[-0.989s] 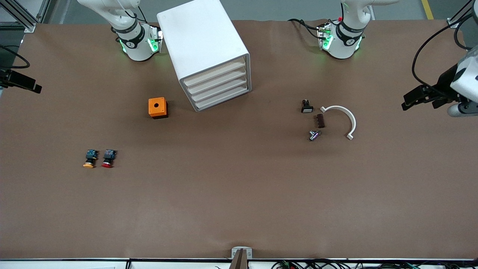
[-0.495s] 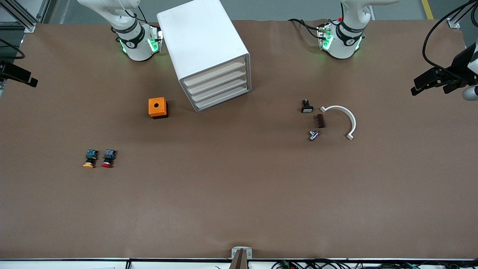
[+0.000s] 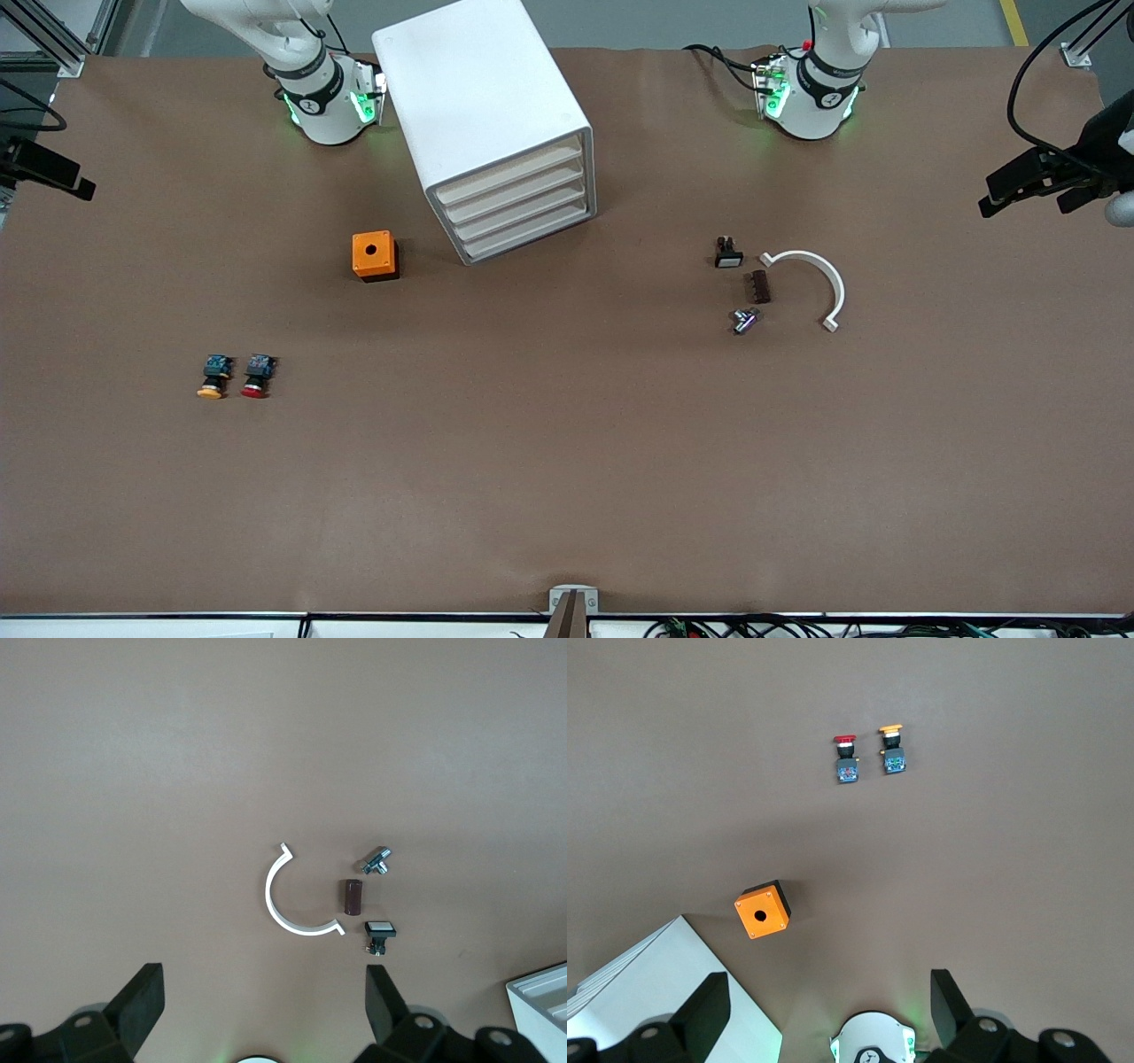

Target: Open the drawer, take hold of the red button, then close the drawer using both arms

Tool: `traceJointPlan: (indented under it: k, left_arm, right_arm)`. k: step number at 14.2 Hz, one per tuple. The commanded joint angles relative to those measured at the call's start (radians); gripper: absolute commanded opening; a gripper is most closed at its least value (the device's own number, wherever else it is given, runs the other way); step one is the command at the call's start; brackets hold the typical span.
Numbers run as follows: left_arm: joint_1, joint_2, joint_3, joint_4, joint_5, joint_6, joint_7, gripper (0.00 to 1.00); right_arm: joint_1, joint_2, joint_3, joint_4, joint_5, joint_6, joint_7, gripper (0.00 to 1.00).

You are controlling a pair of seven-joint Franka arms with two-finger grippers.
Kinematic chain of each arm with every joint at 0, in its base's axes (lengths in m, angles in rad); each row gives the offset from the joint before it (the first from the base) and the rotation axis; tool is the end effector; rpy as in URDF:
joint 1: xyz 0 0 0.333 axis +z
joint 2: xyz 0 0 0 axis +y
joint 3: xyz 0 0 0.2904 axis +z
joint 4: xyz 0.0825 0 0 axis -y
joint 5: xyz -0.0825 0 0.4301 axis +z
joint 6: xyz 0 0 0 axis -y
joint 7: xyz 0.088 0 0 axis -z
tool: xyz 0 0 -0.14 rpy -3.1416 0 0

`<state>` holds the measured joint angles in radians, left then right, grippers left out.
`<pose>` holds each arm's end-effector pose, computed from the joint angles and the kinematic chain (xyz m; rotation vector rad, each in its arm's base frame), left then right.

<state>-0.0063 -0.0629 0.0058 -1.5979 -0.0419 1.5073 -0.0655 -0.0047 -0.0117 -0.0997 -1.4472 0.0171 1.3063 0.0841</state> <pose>0.5750 -0.0063 0.5836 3.0984 0.0975 -0.0451 0.5606 -0.0563 0.6139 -3.1025 0.2878 0.2014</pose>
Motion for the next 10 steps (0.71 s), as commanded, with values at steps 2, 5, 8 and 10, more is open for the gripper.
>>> traceJointPlan:
  k: [2, 5, 8, 10]
  left_arm:
    - [-0.004, 0.012, -0.001, 0.022, 0.019, -0.022, 0.015, 1.0]
    - [-0.004, 0.012, -0.001, 0.022, 0.019, -0.022, 0.015, 1.0]
    - [-0.006, 0.014, -0.001, 0.022, 0.019, -0.022, 0.015, 1.0]
    - [-0.006, 0.015, -0.001, 0.022, 0.02, -0.024, 0.015, 1.0]
  right_arm:
    - [0.009, -0.094, -0.008, -0.116, 0.012, 0.057, -0.009, 1.0]
    - [-0.017, -0.097, 0.029, -0.116, 0.012, 0.059, -0.009, 1.0]
    - [-0.014, -0.1, 0.046, -0.116, 0.007, 0.068, -0.009, 1.0]
    - [-0.009, -0.1, 0.046, -0.116, 0.004, 0.08, -0.009, 1.0]
